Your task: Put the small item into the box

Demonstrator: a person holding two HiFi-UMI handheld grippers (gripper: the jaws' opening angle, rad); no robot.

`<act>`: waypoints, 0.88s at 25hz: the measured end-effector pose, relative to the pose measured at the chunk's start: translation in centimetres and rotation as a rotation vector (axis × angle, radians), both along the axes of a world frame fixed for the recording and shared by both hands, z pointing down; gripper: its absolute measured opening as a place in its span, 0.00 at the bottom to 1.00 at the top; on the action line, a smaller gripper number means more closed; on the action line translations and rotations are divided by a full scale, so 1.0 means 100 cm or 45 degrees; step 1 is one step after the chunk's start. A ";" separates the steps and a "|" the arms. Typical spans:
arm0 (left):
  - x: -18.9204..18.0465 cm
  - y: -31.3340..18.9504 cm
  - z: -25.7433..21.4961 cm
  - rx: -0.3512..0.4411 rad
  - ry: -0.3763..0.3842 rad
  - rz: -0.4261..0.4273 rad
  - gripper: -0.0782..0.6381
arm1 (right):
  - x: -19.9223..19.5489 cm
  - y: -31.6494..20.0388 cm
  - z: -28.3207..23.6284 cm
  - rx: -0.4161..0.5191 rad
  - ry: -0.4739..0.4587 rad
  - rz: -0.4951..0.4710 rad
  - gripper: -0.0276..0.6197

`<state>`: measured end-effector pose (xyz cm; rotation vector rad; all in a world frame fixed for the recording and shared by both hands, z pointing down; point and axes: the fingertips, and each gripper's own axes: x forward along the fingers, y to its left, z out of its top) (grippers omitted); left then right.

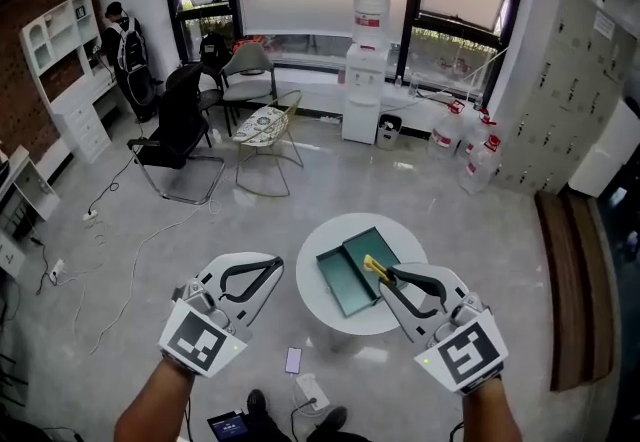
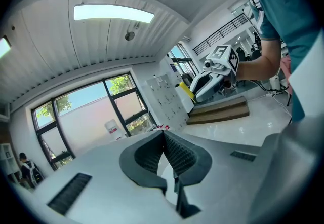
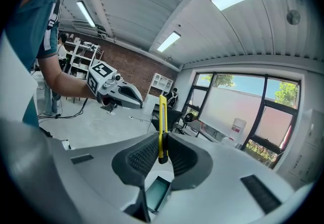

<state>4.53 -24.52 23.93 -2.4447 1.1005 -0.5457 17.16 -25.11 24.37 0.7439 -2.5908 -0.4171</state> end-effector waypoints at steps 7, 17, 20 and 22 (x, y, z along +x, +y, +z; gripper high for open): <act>0.030 -0.046 0.016 -0.017 0.011 0.103 0.13 | 0.028 -0.037 0.017 -0.038 0.011 0.111 0.16; -0.010 -0.137 0.038 -0.049 0.071 0.268 0.13 | -0.016 -0.104 0.044 -0.088 0.064 0.266 0.16; -0.037 -0.165 0.042 -0.058 0.075 0.279 0.13 | -0.043 -0.129 0.051 -0.104 0.059 0.281 0.16; -0.051 -0.181 0.050 -0.069 0.069 0.282 0.13 | -0.056 -0.143 0.060 -0.118 0.056 0.288 0.16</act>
